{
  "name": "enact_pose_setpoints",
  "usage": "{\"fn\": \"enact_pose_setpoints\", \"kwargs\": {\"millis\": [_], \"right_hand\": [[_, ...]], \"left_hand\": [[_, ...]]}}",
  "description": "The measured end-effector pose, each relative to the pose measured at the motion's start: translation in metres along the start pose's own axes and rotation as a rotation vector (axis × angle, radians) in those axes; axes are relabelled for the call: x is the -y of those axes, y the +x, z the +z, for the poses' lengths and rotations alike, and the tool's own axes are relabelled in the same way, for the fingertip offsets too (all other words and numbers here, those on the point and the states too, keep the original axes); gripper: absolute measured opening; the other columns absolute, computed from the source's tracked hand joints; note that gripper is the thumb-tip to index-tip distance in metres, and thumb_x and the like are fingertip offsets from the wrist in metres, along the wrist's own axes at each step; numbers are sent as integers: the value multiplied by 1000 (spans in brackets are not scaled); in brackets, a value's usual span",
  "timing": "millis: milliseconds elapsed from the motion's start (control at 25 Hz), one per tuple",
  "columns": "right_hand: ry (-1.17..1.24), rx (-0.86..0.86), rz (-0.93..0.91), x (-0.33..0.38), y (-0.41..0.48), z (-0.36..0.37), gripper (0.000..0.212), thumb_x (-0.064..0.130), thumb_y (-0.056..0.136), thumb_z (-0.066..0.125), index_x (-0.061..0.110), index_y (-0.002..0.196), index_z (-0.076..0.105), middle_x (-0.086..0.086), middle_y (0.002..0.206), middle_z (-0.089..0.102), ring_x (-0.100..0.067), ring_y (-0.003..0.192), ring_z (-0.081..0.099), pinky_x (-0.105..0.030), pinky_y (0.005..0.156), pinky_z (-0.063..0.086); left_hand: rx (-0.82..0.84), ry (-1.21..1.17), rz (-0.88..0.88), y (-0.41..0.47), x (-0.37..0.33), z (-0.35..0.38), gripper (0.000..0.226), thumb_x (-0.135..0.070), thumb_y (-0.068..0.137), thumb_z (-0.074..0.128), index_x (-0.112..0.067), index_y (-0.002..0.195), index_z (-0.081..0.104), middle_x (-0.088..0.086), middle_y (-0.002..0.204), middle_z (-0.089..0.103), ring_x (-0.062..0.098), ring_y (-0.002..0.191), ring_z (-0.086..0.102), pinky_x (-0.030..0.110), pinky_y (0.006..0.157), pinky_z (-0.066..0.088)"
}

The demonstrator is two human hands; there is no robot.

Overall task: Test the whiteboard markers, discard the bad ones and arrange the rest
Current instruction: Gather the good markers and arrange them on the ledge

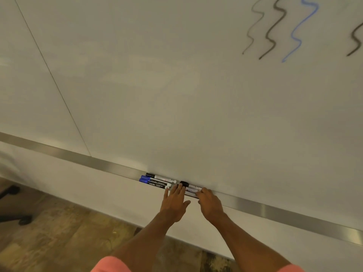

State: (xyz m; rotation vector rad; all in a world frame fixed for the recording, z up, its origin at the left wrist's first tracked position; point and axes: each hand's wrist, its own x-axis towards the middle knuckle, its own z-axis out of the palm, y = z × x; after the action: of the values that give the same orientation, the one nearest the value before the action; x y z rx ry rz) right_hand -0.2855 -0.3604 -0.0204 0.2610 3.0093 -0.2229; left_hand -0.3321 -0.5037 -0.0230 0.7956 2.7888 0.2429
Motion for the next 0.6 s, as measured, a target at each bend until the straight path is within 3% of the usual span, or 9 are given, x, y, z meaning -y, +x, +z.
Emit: {"fn": "enact_pose_setpoints", "kwargs": {"millis": [400, 600], "right_hand": [[27, 17, 123, 7, 22, 4, 31, 4, 93, 49, 13, 122, 51, -6, 122, 50, -22, 113, 48, -34, 88, 48], [36, -12, 134, 8, 24, 2, 33, 12, 93, 51, 15, 126, 49, -5, 122, 51, -21, 114, 48, -33, 86, 47]], "left_hand": [[-46, -217, 56, 13, 17, 12, 56, -28, 101, 39, -15, 149, 16, 2, 158, 12, 17, 146, 6, 32, 119, 5], [-75, -329, 36, 13, 23, 15, 57, -26, 99, 43, -13, 149, 18, 3, 156, 19, 17, 145, 14, 29, 117, 11]]}}
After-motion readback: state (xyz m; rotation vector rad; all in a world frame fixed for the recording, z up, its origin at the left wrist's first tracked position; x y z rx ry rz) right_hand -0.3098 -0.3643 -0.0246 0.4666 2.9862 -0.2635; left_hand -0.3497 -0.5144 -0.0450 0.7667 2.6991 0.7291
